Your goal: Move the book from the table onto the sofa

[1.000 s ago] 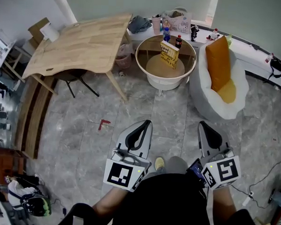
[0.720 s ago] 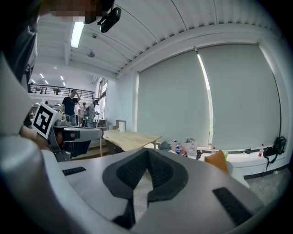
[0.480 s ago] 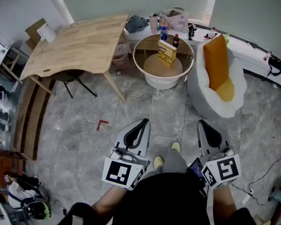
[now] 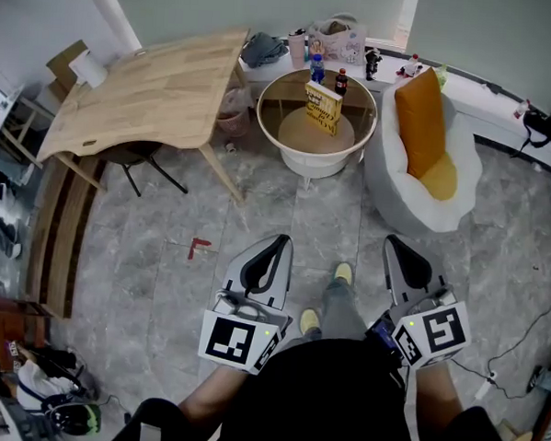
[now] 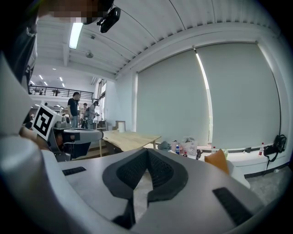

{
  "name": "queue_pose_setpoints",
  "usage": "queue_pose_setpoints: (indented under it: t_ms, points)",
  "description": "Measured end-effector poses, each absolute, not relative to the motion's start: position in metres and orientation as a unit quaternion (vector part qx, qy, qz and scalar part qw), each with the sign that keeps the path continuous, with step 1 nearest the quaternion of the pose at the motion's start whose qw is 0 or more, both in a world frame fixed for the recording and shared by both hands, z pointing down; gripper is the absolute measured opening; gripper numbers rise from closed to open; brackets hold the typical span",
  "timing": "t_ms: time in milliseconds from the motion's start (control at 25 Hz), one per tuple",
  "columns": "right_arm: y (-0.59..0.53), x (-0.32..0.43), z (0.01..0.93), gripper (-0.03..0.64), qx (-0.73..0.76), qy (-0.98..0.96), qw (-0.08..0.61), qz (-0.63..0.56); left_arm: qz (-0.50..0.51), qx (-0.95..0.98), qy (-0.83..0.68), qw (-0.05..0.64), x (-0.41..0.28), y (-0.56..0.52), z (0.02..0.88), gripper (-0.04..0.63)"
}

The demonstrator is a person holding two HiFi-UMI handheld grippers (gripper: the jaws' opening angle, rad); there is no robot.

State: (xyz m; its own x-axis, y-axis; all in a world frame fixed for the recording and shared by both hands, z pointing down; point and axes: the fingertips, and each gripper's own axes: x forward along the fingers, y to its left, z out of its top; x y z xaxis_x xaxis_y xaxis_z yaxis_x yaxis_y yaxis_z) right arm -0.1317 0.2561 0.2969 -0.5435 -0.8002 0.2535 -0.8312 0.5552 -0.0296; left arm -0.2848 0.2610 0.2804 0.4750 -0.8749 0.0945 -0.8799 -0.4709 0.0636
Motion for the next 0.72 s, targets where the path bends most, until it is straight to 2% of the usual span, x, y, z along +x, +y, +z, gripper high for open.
queue_pose_setpoints:
  t_ms: [400, 720]
  points:
    - [0.222, -0.116, 0.306, 0.009, 0.466, -0.874, 0.107, 0.085, 0.037, 0.857, -0.51, 0.06, -0.269, 0.226, 0.289, 0.005]
    - [0.158, -0.095, 0.321, 0.009, 0.459, -0.875, 0.11, 0.11, 0.062, 0.855, -0.51, 0.071, -0.25, 0.159, 0.303, 0.005]
